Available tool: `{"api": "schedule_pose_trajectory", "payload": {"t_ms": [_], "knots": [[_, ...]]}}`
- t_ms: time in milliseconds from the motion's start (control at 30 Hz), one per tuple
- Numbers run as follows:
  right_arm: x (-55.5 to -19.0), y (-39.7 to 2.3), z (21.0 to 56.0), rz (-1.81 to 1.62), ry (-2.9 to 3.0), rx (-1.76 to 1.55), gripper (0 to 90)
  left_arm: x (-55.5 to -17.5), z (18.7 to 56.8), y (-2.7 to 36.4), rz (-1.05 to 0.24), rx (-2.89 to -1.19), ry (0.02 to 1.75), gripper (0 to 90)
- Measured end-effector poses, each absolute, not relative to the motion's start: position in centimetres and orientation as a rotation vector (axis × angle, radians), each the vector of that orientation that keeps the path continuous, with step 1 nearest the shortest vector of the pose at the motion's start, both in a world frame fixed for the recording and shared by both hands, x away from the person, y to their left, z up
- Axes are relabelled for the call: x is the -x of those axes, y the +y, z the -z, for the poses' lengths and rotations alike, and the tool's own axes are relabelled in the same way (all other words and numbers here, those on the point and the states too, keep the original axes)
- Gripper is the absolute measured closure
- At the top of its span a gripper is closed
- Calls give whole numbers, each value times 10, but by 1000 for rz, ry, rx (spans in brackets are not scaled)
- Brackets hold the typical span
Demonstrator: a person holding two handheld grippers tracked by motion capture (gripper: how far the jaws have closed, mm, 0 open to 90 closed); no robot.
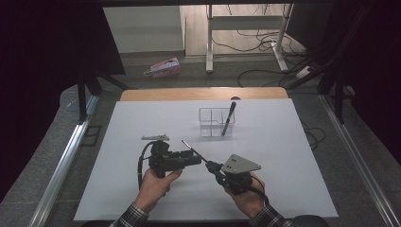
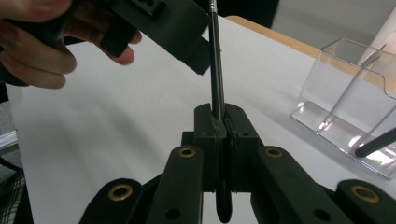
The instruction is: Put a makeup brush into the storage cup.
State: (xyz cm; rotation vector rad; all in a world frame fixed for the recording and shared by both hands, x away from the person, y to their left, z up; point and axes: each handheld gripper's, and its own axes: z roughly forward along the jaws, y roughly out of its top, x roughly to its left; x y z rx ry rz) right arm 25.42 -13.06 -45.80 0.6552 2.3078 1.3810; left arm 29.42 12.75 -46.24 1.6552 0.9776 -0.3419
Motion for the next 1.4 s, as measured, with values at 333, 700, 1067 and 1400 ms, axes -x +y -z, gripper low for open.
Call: {"api": "schedule_pose_trajectory", "payload": {"t_ms": [333, 700, 1067, 1400], "knots": [[-250, -124, 460, -1405, 2281, -648, 841, -296, 468, 130, 410, -1595, 964, 590], [-250, -122, 462, -1423, 2292, -646, 840, -297, 470, 133, 448, -1532, 965, 700], [-253, -121, 463, -1431, 2323, -660, 838, -297, 473, 135, 504, -1477, 963, 794], [-255, -119, 464, -1413, 2370, -677, 661, -296, 469, 139, 484, -1470, 954, 854]]}}
